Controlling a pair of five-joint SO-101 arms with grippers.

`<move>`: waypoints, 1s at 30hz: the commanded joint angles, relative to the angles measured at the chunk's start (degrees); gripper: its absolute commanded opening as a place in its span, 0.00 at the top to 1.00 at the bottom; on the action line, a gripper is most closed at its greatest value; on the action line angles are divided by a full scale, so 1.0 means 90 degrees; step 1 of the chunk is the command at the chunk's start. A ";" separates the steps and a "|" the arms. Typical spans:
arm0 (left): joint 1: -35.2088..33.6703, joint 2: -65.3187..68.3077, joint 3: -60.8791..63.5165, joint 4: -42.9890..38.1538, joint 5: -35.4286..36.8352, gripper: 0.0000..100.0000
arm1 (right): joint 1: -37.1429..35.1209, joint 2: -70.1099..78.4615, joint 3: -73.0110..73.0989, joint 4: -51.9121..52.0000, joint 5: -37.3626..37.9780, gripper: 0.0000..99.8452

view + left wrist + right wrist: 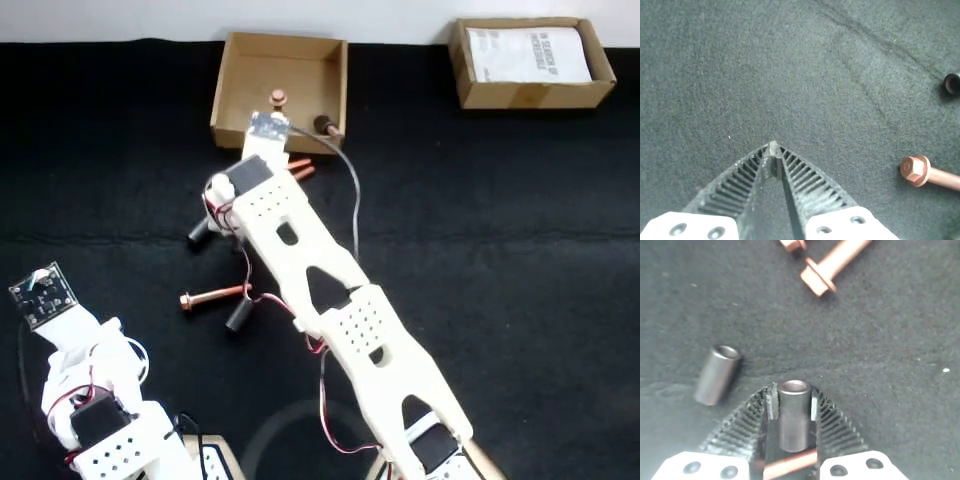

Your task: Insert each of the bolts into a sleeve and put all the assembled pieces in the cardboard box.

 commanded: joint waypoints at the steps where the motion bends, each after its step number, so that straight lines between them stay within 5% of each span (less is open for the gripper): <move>1: -0.0073 -0.0054 0.0103 0.0010 0.0029 0.99 | 0.0249 -0.0093 -0.1099 0.0396 0.0498 0.99; 7: -0.0063 -0.0054 0.0103 0.0010 0.0029 0.99 | 0.0542 -0.0190 -0.3336 0.0669 0.2295 0.99; 10: -0.0063 -0.0054 0.0103 0.0010 0.0029 0.99 | 0.0630 -0.0991 -0.3121 0.0728 0.2891 0.99; 24: -0.0044 -0.0054 0.0083 0.0000 0.0576 0.99 | 0.1197 -0.4576 -0.3092 0.0786 0.2969 0.99; 30: 0.0737 -0.0044 -0.1245 0.0049 0.0576 0.99 | 0.1519 -0.6354 -0.1792 0.0796 0.3350 0.99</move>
